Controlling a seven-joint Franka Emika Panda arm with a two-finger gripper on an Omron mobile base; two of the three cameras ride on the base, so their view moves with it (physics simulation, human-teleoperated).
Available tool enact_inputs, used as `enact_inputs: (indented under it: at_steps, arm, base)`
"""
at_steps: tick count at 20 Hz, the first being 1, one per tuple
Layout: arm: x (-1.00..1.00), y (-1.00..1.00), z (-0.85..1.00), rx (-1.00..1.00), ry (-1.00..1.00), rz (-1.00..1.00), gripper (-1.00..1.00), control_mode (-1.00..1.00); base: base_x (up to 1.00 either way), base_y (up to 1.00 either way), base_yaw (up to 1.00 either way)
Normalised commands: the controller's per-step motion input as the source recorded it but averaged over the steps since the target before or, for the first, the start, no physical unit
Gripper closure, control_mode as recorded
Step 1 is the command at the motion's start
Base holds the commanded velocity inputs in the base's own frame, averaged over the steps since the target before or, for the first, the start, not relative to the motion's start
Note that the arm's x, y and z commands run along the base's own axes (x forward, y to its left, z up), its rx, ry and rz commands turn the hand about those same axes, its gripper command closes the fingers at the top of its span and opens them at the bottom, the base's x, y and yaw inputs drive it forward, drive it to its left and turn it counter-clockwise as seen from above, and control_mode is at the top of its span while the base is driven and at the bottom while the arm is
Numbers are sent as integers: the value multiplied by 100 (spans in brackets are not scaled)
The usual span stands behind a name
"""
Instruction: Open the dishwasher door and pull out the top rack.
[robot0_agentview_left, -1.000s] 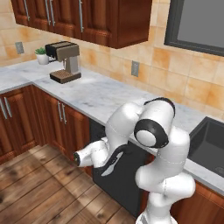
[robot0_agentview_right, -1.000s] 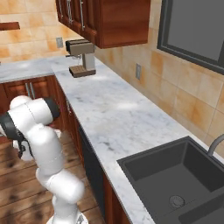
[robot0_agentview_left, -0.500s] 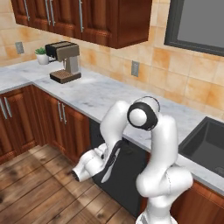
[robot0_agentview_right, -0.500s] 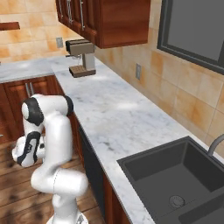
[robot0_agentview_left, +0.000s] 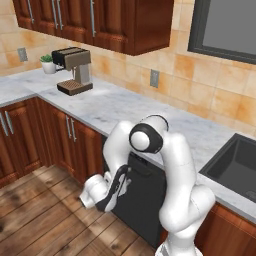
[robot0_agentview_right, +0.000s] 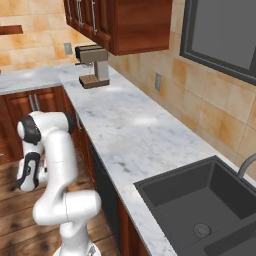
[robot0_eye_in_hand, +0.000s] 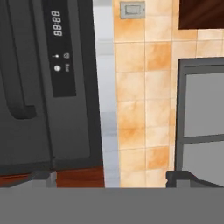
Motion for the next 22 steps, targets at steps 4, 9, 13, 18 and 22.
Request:
enact_inputs:
  at_steps: [4, 9, 13, 18, 22]
  arm:
    - [10, -53, 14, 1, -1, -3, -100, -100]
    - [0, -50, 19, 5, 0, 0, -100, -100]
    - [7, -53, 17, 3, 0, 0, -100, -100]
    - [32, -34, -2, 0, -5, 0, -100, -100]
    - [41, -8, -37, 0, -8, 0, -100, -100]
  base:
    - [0, 0, 0]
    - [0, 0, 0]
    - [0, 0, 0]
    - [0, 0, 0]
    - [0, 0, 0]
